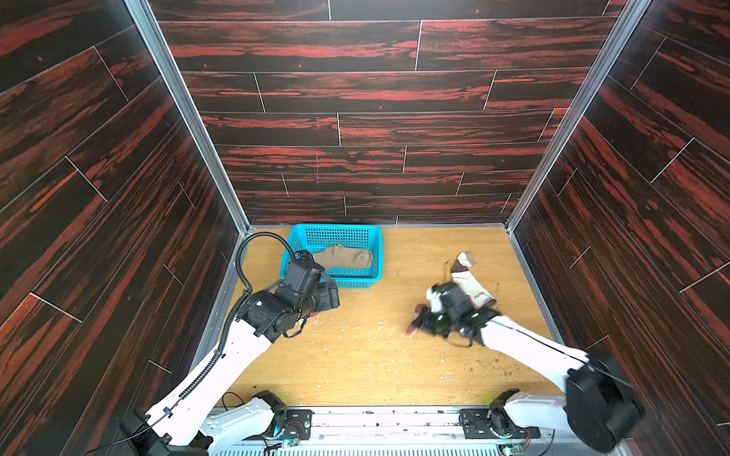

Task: Place the socks together as a pair
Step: Place the sock at the center of the board.

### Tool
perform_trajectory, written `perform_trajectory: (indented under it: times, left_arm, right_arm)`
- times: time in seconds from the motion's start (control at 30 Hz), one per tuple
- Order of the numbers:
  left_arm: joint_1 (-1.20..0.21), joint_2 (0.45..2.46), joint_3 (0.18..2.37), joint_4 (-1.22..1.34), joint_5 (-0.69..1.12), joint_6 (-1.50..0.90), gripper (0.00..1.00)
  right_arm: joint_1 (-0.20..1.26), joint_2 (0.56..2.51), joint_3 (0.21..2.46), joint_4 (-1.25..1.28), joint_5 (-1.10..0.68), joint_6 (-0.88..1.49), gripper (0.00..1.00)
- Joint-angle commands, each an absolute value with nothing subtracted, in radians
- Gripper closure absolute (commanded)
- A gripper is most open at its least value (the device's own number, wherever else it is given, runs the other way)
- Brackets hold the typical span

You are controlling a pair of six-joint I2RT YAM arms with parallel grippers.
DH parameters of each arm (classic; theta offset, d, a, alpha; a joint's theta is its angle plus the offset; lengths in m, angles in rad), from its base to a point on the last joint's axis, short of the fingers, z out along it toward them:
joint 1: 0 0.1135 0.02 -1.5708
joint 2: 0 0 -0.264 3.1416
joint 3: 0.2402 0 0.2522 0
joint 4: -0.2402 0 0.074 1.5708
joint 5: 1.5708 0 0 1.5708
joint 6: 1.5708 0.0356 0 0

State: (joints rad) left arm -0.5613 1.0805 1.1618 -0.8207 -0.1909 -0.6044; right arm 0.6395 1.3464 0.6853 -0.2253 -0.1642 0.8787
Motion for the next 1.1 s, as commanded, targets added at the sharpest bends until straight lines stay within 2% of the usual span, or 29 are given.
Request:
perform_trajectory:
  times: [0.0,0.27,0.5,0.57,0.7,0.87,0.93,1.07]
  left_arm:
    - [-0.556,1.049,1.136,-0.853,-0.204,-0.617,0.14]
    - [-0.557,1.034,1.081,-0.850,-0.202,-0.634,0.14]
    - [-0.557,1.041,1.063,-0.847,-0.216,-0.621,0.14]
    - [-0.556,1.053,1.068,-0.844,-0.216,-0.618,0.15]
    - [-0.558,1.074,1.071,-0.843,-0.191,-0.627,0.16]
    - [-0.569,1.105,1.080,-0.840,-0.169,-0.644,0.16]
    - [-0.588,1.121,1.091,-0.844,-0.173,-0.648,0.17]
    - [-0.683,1.160,1.104,-0.847,-0.189,-0.680,0.17]
  right_arm:
    - [0.709,1.365,0.703,-0.056,-0.095,0.998,1.00]
    - [0.767,1.443,0.689,0.019,-0.201,1.059,1.00]
    - [0.771,1.414,0.689,-0.134,-0.224,1.087,0.99]
    - [0.771,1.418,0.709,-0.195,-0.242,1.079,0.93]
    - [0.771,1.412,0.731,-0.350,-0.255,1.074,0.64]
    - [0.771,1.350,0.745,-0.548,-0.208,1.062,0.40]
    - [0.771,1.301,0.752,-0.616,-0.174,1.055,0.35]
    - [0.710,1.205,0.798,-0.780,-0.151,1.012,0.35]
